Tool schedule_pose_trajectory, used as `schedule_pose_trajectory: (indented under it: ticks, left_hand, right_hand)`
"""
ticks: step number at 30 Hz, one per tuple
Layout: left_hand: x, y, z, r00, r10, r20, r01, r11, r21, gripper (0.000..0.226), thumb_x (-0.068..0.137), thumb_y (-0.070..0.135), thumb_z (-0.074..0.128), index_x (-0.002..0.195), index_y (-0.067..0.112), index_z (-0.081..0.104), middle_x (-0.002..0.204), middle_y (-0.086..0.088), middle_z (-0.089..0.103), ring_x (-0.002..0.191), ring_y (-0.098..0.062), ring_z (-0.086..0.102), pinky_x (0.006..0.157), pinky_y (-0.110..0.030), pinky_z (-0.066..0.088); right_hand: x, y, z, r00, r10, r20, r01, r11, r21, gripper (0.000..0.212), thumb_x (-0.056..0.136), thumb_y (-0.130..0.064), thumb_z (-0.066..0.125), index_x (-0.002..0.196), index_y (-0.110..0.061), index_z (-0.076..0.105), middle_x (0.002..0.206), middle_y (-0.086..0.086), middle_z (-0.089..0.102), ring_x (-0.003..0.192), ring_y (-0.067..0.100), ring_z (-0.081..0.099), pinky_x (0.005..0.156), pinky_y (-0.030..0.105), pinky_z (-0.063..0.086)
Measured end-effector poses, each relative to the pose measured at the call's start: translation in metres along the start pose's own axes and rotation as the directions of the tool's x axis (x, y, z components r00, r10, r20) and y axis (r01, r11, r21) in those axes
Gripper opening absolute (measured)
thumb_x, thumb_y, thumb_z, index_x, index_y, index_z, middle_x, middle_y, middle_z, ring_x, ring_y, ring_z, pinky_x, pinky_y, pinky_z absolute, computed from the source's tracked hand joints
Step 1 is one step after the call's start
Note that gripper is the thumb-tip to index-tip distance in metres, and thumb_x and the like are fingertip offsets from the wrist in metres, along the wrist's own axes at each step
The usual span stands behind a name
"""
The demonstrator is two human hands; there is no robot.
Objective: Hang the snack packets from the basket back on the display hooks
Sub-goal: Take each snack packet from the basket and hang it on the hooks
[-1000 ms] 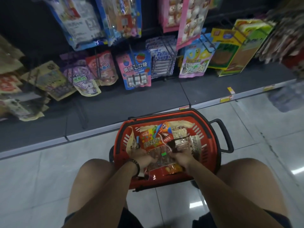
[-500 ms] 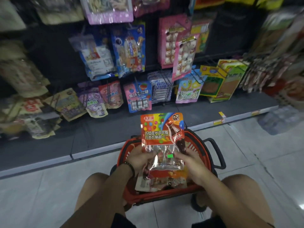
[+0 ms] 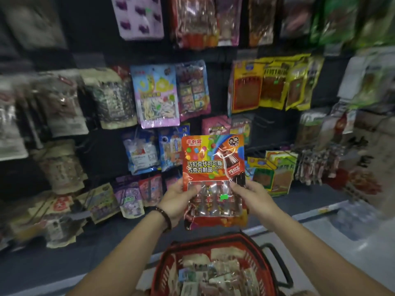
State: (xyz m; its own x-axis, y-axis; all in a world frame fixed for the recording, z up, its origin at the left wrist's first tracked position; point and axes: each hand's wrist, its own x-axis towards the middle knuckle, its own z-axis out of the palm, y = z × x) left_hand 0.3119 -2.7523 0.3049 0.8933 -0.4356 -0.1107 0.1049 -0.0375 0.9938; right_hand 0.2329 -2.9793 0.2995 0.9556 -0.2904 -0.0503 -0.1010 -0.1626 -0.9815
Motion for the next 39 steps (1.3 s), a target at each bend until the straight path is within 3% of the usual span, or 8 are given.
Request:
schedule_pose_trajectory:
  ticks: [5, 10, 14, 19, 26, 32, 36, 39]
  left_hand:
    - [-0.008, 0.064, -0.006, 0.996, 0.094, 0.008, -0.094, 0.995, 0.021, 0.028, 0.103, 0.010, 0.065, 0.130, 0.016, 0.067, 0.124, -0.004, 0.078, 0.120, -0.025, 0.073, 0.105, -0.049, 0.056]
    - [-0.016, 0.119, -0.006, 0.971, 0.221, -0.094, -0.211, 0.971, 0.110, 0.008, 0.105, 0.018, 0.064, 0.108, 0.020, 0.070, 0.105, 0.007, 0.080, 0.093, -0.009, 0.077, 0.071, -0.015, 0.055]
    - [-0.011, 0.162, -0.015, 0.917, 0.321, -0.238, -0.281, 0.941, 0.187, 0.038, 0.098, 0.043, 0.069, 0.083, 0.011, 0.056, 0.089, -0.016, 0.070, 0.080, -0.022, 0.061, 0.074, -0.036, 0.045]
    - [-0.014, 0.215, -0.021, 0.928, 0.300, -0.221, -0.265, 0.949, 0.174, 0.032, 0.096, 0.042, 0.072, 0.072, 0.022, 0.064, 0.067, -0.007, 0.058, 0.066, -0.024, 0.052, 0.065, -0.042, 0.045]
    - [0.010, 0.276, -0.026, 0.884, 0.382, -0.269, -0.344, 0.922, 0.180, 0.038, 0.071, 0.053, 0.080, 0.082, 0.018, 0.071, 0.079, -0.013, 0.069, 0.071, -0.029, 0.062, 0.079, -0.074, 0.055]
    - [0.047, 0.347, -0.026, 0.832, 0.488, -0.265, -0.436, 0.870, 0.232, 0.004, 0.096, 0.026, 0.073, 0.092, 0.026, 0.074, 0.091, -0.005, 0.080, 0.082, -0.040, 0.074, 0.086, -0.057, 0.063]
    - [0.076, 0.388, -0.022, 0.783, 0.550, -0.291, -0.496, 0.834, 0.241, 0.069, 0.099, 0.006, 0.067, 0.149, 0.046, 0.041, 0.098, -0.011, 0.076, 0.066, -0.029, 0.068, 0.070, -0.042, 0.064]
    - [0.098, 0.416, -0.022, 0.726, 0.638, -0.257, -0.557, 0.765, 0.324, 0.068, 0.101, -0.001, 0.058, 0.140, 0.055, 0.050, 0.097, -0.012, 0.076, 0.056, -0.017, 0.050, 0.051, -0.032, 0.047]
  right_hand:
    - [0.001, -0.073, -0.008, 0.981, -0.169, -0.098, 0.174, 0.984, 0.045, 0.014, 0.103, -0.030, 0.072, 0.115, -0.023, 0.076, 0.105, -0.005, 0.084, 0.097, 0.015, 0.081, 0.090, 0.042, 0.064]
    - [0.009, -0.134, -0.010, 0.950, -0.267, -0.161, 0.281, 0.957, 0.073, 0.026, 0.102, -0.011, 0.073, 0.120, -0.030, 0.072, 0.106, -0.006, 0.084, 0.097, 0.012, 0.081, 0.092, 0.040, 0.065]
    - [0.014, -0.170, -0.008, 0.922, -0.345, -0.176, 0.359, 0.932, 0.054, 0.032, 0.104, -0.011, 0.070, 0.131, -0.027, 0.070, 0.116, -0.008, 0.082, 0.109, 0.013, 0.078, 0.101, 0.046, 0.062]
    - [0.023, -0.208, -0.015, 0.899, -0.391, -0.198, 0.400, 0.916, 0.009, 0.056, 0.101, -0.027, 0.075, 0.151, -0.040, 0.054, 0.139, -0.011, 0.072, 0.131, 0.020, 0.068, 0.106, 0.054, 0.059]
    - [0.033, -0.265, -0.019, 0.812, -0.537, -0.228, 0.541, 0.840, -0.050, 0.087, 0.095, -0.036, 0.081, 0.164, -0.050, 0.031, 0.141, -0.010, 0.070, 0.130, 0.015, 0.066, 0.107, 0.053, 0.059]
    - [0.071, -0.327, -0.036, 0.771, -0.622, -0.139, 0.605, 0.783, -0.144, 0.103, 0.092, -0.023, 0.085, 0.167, -0.050, 0.019, 0.134, -0.021, 0.068, 0.128, 0.010, 0.065, 0.112, 0.049, 0.055]
    - [0.111, -0.367, -0.044, 0.709, -0.694, -0.128, 0.625, 0.702, -0.343, 0.091, 0.096, -0.036, 0.080, 0.166, -0.051, 0.023, 0.154, -0.009, 0.055, 0.130, 0.016, 0.062, 0.109, 0.048, 0.055]
    - [0.149, -0.394, -0.053, 0.684, -0.723, -0.096, 0.649, 0.663, -0.374, 0.082, 0.100, -0.031, 0.076, 0.163, -0.054, 0.029, 0.156, -0.001, 0.051, 0.081, 0.011, 0.072, 0.074, 0.035, 0.062]
